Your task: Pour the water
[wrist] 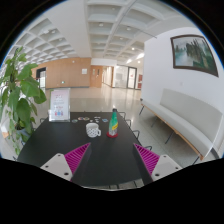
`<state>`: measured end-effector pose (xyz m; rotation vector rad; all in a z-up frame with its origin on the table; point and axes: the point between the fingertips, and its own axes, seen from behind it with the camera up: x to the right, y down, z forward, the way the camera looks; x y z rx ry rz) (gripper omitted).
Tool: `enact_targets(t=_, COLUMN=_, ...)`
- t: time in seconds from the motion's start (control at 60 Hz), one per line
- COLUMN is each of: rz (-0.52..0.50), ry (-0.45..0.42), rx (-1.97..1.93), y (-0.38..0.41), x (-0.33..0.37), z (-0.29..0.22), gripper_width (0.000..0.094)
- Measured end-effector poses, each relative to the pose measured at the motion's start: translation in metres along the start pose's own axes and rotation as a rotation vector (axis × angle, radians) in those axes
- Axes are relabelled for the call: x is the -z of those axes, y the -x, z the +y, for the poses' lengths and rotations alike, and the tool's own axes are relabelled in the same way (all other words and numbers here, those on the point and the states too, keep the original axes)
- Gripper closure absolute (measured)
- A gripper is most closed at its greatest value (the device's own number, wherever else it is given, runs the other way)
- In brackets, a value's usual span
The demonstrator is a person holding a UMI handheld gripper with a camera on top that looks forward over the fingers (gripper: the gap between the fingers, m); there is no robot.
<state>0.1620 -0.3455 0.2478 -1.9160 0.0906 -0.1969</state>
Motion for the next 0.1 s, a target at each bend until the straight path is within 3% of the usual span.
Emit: enact_targets(t=0.1, rz=0.009, ry=-0.007, rx=0.006, y=-0.0047, x=-0.0004, z=-0.0041, gripper_width=0.0072)
